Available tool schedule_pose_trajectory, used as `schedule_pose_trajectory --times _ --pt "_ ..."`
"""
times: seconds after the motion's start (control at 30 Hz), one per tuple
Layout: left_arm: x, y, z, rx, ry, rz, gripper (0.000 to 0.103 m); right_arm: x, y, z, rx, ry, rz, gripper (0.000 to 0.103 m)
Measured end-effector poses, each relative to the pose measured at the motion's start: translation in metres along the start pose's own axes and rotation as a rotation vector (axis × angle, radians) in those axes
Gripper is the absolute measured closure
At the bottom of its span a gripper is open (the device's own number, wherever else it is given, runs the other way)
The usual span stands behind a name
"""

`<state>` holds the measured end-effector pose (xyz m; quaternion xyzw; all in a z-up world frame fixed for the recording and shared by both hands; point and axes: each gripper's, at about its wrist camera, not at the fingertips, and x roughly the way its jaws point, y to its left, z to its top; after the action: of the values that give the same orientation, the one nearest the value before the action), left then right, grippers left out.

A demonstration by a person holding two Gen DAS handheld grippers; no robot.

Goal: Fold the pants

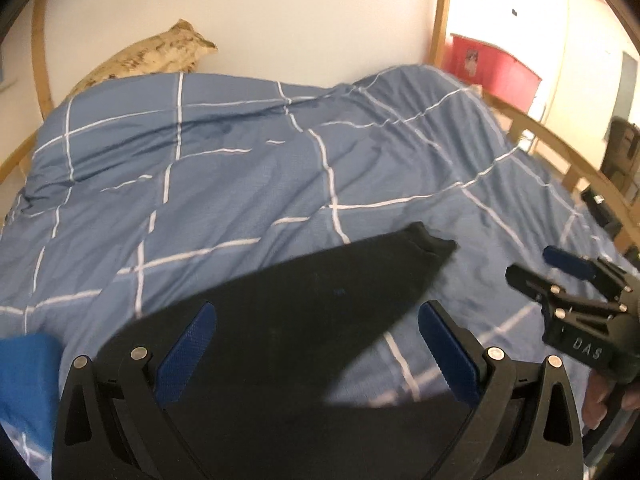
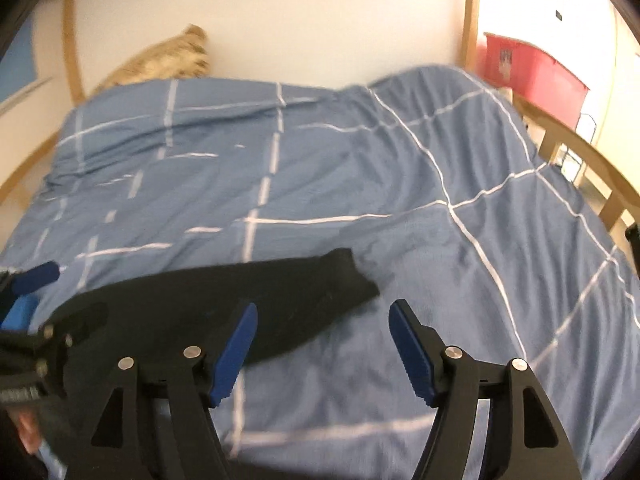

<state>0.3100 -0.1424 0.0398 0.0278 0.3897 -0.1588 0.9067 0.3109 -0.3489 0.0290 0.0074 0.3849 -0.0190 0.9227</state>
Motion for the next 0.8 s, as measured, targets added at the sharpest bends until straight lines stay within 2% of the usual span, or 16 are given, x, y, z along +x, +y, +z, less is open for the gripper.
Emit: schedule_pose_trajectory --times 0.13,0.37,0.63,0.8 --pt "-0.036 -0.007 -0.026 -0.012 -0.014 0.014 0.000 -0.042 -0.001 -0.026 -0.016 -0.024 0.041 0.035" --pt "-0.054 -0.038 -0.091 -0.015 -0.015 0.016 0.000 -0.071 -0.034 -0.087 0.046 0.003 -0.029 0.035" --pt "-0.042 -0.069 -0.142 -0.058 0.009 0.025 0.000 -0.058 -0.084 -0.158 0.323 0.078 -0.001 0.035" --pt "-0.038 -0.079 -0.155 -0.067 0.007 0.043 0.000 -0.037 -0.095 -0.191 0.479 0.158 0.090 0.037"
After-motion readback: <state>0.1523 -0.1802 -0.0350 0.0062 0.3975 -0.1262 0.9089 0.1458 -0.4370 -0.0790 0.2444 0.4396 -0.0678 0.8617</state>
